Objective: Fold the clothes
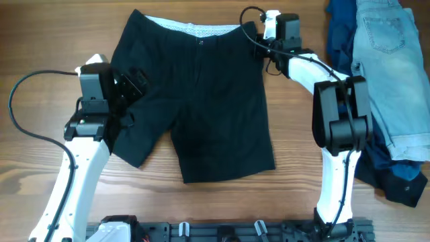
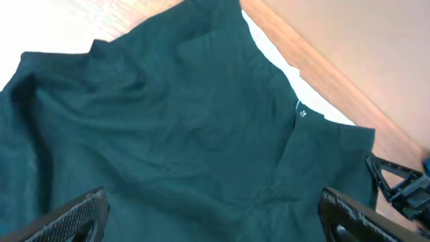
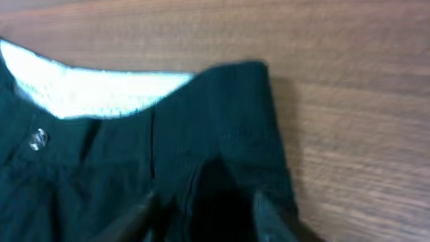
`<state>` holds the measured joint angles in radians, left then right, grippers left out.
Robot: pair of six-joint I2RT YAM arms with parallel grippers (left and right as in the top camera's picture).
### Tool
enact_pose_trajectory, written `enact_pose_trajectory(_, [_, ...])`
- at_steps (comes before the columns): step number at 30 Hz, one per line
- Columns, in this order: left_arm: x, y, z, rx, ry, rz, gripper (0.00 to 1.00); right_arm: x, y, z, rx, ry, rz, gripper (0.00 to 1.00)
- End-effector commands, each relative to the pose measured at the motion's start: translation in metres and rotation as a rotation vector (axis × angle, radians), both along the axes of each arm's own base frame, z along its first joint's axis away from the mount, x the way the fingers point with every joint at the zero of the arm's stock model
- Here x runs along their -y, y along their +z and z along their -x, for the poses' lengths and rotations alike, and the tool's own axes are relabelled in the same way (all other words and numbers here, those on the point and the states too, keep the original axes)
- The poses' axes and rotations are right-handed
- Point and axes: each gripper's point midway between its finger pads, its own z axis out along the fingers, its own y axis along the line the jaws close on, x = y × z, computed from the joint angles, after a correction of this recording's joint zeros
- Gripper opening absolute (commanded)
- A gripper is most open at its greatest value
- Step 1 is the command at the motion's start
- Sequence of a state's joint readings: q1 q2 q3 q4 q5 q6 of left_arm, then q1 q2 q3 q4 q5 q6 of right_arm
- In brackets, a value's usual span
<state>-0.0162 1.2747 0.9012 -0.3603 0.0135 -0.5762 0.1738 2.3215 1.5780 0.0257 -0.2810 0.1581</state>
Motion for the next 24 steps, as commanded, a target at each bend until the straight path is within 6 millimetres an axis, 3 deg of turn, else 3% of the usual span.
enact_pose_trajectory(1, [0.000,-0.001,-0.001,-0.003,-0.010,-0.027,1.00,-0.002,-0.031,0.011,-0.082,0.002,0.007,0.24])
enact_pose_trajectory(3, [0.000,-0.001,-0.001,-0.003,-0.010,-0.027,1.00,0.004,-0.038,0.015,-0.114,-0.022,0.035,0.08])
enact_pose_trajectory(7, [0.000,-0.001,0.000,-0.004,-0.010,-0.027,1.00,0.022,-0.037,0.019,-0.151,-0.102,0.092,0.04])
enact_pose_trajectory(9, [0.000,-0.001,0.000,-0.004,-0.010,-0.027,1.00,0.031,-0.026,0.018,-0.155,-0.158,0.106,0.04])
enact_pose_trajectory(14, [0.000,-0.001,-0.001,-0.003,-0.010,-0.027,1.00,0.061,0.025,0.019,-0.154,-0.379,0.102,0.04])
enact_pose_trajectory(17, [0.000,-0.001,-0.001,-0.003,-0.010,-0.027,1.00,0.080,0.053,0.031,-0.161,-0.502,0.121,0.06])
enact_pose_trajectory(19, [0.000,-0.001,-0.001,-0.003,-0.011,-0.027,1.00,0.090,0.061,0.043,-0.192,-0.572,0.132,0.06])
enact_pose_trajectory(24, [0.000,-0.001,0.000,-0.004,-0.011,-0.026,1.00,0.111,0.047,0.085,-0.354,-0.722,0.186,0.06])
